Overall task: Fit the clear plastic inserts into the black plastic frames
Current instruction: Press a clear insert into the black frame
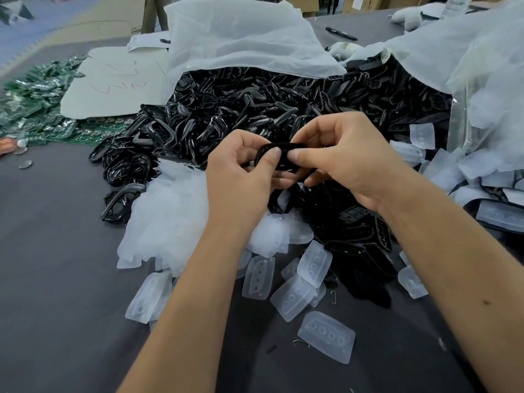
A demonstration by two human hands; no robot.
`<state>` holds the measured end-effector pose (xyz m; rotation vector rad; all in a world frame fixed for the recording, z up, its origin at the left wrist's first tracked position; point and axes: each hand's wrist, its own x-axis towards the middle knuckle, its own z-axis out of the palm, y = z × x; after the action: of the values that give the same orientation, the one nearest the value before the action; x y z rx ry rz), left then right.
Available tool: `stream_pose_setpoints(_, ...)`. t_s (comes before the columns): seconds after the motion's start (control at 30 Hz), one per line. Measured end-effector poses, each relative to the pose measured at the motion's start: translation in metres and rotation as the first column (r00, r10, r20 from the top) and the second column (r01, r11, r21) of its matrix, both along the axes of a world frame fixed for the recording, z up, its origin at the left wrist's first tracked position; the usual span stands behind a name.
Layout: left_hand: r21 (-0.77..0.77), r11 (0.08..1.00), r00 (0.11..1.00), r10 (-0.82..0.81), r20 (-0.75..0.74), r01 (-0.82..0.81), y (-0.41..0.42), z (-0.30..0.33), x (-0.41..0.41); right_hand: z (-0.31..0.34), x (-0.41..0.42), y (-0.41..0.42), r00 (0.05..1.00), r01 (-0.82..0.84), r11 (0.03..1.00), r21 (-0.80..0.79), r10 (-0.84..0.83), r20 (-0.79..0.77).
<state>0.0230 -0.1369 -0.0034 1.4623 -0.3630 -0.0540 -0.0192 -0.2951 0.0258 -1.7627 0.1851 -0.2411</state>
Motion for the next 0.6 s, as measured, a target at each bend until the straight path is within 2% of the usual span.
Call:
stream_pose_setpoints(0.2,-0.021,1.0,1.0,0.009,0.021,-0.008,0.0,0.0,-0.001,0.0,0.0,0.002,0.997,0.019,0.999,-0.036,-0.016,0.074)
stream_pose_setpoints(0.3,0.059,0.998,0.998,-0.003,0.067,-0.001,-0.001,-0.002,-0.002,0.002,0.0,0.0,0.996,0.014,0.998,-0.054,-0.009,0.094)
stream_pose_setpoints(0.4,0.166,0.986,0.995,-0.039,0.091,0.024,-0.003,-0.003,-0.003,0.004,-0.001,-0.007,0.998,-0.008,0.994,-0.105,0.014,0.06)
stream_pose_setpoints(0.6,0.24,0.968,0.99,-0.1,0.097,0.074,-0.005,-0.002,-0.005,0.013,-0.008,-0.024,0.995,-0.098,0.974,-0.202,0.095,-0.025)
